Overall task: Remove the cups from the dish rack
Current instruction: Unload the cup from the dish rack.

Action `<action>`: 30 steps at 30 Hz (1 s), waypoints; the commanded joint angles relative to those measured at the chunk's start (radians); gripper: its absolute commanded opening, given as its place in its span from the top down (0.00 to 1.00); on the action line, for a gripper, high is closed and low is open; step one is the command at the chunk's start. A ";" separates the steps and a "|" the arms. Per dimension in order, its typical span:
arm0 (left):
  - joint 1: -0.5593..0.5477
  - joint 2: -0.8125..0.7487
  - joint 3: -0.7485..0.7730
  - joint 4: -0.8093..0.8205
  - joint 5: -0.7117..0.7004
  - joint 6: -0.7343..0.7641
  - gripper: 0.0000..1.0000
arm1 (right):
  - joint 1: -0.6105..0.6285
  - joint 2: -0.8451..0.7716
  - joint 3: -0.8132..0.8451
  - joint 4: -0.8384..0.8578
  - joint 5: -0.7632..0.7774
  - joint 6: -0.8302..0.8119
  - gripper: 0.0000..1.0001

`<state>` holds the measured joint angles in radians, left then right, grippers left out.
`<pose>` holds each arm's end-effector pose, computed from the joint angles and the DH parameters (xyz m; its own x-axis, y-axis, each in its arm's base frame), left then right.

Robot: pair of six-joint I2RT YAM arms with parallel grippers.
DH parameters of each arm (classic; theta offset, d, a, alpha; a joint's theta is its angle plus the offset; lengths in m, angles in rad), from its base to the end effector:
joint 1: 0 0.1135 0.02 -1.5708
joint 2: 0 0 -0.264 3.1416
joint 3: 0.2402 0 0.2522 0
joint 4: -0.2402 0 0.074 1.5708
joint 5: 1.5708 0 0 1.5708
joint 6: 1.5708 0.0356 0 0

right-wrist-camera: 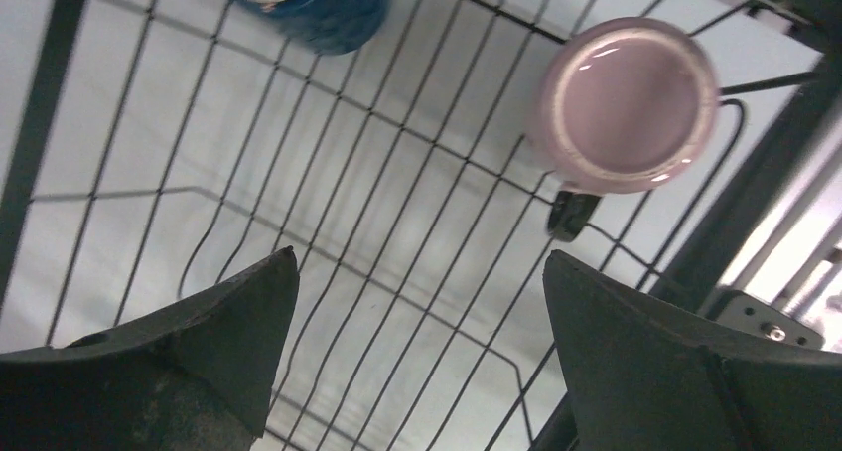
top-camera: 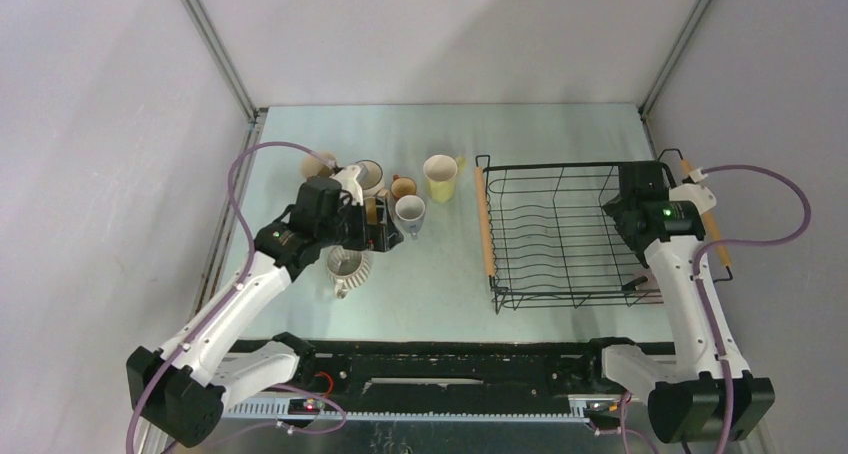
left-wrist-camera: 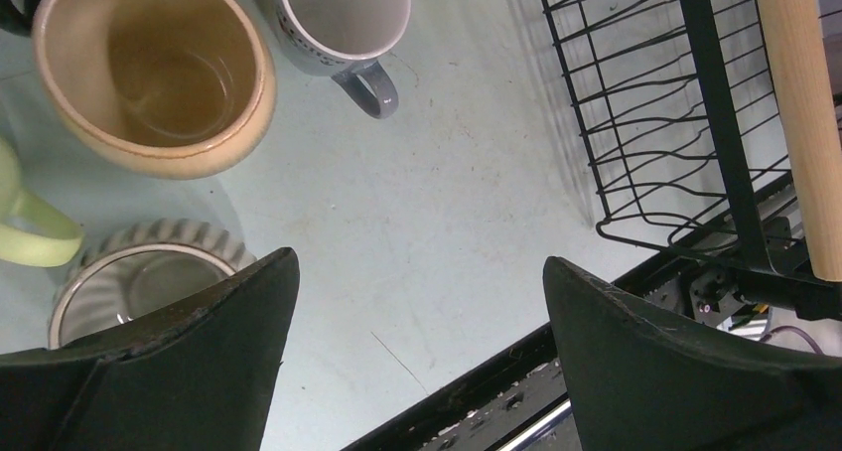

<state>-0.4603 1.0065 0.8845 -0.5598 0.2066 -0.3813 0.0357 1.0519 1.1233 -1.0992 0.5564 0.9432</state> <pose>0.1883 -0.1015 0.2977 -0.7389 -0.0401 -0.6726 0.3259 0.8524 -0.4089 0.1835 -0.0123 0.3308 -0.3062 0.6769 -0.6694 0.8349 0.5288 0.1527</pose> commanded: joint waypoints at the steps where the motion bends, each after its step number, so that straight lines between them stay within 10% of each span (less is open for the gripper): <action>1: -0.024 0.014 0.010 0.031 0.020 0.028 0.00 | -0.067 0.027 -0.032 -0.051 0.107 0.076 0.00; 30: -0.095 0.092 -0.007 0.024 -0.064 0.037 0.00 | -0.280 0.089 -0.292 0.204 -0.034 0.074 0.05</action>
<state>-0.5434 1.0946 0.8833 -0.5598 0.1593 -0.3645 -0.2356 1.1378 0.8524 -0.8993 0.5232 0.9833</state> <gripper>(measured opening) 0.996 0.964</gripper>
